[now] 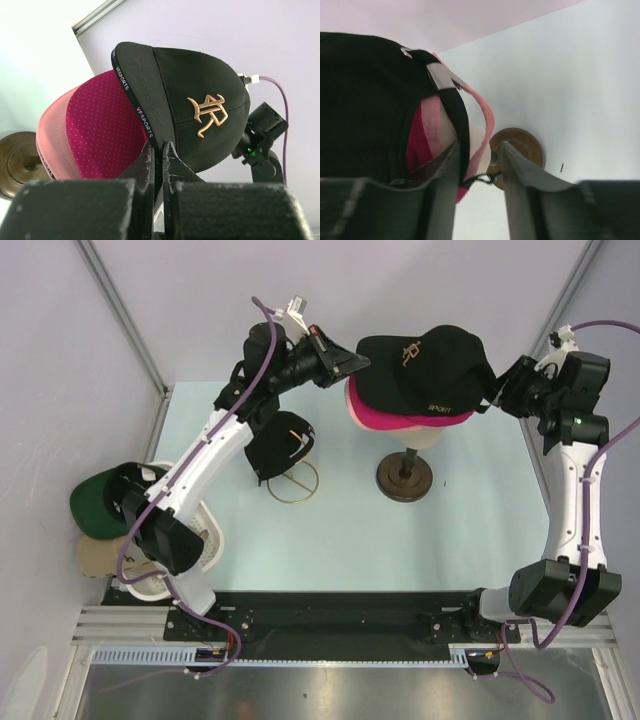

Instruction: Stack the hats

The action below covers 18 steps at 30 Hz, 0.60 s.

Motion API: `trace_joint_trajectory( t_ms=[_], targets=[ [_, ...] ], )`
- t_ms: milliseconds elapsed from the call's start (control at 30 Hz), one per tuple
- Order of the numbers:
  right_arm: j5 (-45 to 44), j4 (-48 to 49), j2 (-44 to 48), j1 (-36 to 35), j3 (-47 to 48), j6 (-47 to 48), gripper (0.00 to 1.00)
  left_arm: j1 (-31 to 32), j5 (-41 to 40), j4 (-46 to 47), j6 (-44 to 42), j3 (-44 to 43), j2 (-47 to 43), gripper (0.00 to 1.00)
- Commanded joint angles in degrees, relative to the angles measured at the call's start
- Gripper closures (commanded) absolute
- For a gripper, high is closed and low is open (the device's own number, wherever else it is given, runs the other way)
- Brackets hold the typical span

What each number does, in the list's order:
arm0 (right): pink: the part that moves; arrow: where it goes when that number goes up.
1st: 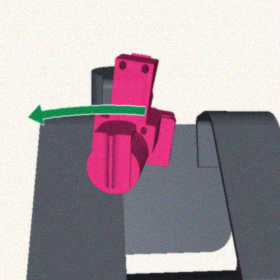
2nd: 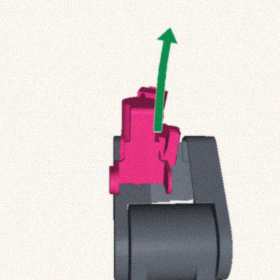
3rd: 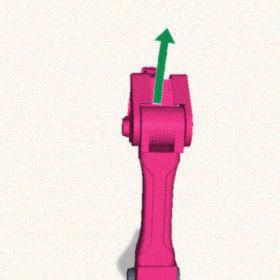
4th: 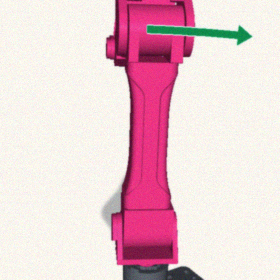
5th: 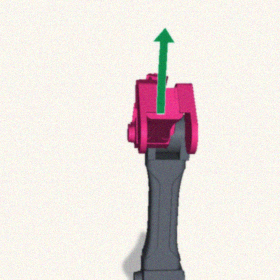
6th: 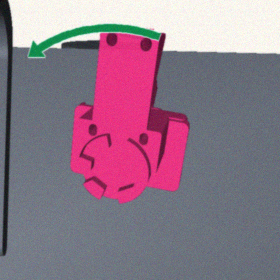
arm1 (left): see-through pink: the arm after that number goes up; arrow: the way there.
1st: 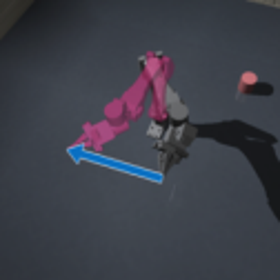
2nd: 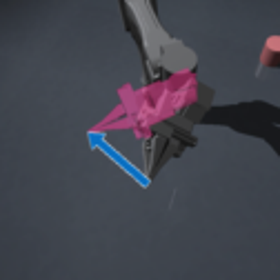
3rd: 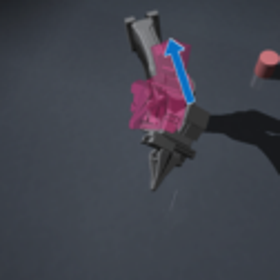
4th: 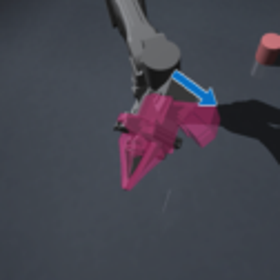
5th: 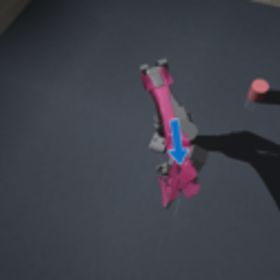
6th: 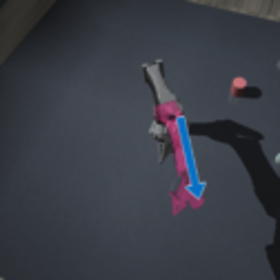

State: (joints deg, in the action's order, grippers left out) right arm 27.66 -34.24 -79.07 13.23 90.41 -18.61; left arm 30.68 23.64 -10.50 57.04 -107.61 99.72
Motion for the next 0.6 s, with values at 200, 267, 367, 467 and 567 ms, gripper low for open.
trace_joint_trajectory(
  t_ms=[200, 267, 367, 467, 567],
  targets=[
    [2.7, -2.5, 9.0, 5.9, -4.4, -3.1, 0.37, -1.1, -5.2, -8.8, -6.7, 0.5, 1.8, 1.00],
    [1.7, -2.6, 9.6, 6.8, -4.2, -4.1, 0.34, -1.1, -5.0, -8.3, -6.2, 1.3, 1.4, 1.00],
    [1.7, -1.2, 10.4, 7.2, -2.4, -6.1, 0.33, -1.1, -4.1, -7.4, -5.4, 2.5, 1.1, 0.99],
    [2.4, 1.7, 10.7, 7.2, 1.2, -8.4, 0.31, -1.4, -3.1, -5.6, -3.3, 4.6, 1.1, 1.00],
    [4.8, 6.0, 10.3, 7.0, 5.2, -11.4, 0.25, -1.4, -3.6, -6.5, -3.3, 5.1, 1.4, 1.00]
  ],
)
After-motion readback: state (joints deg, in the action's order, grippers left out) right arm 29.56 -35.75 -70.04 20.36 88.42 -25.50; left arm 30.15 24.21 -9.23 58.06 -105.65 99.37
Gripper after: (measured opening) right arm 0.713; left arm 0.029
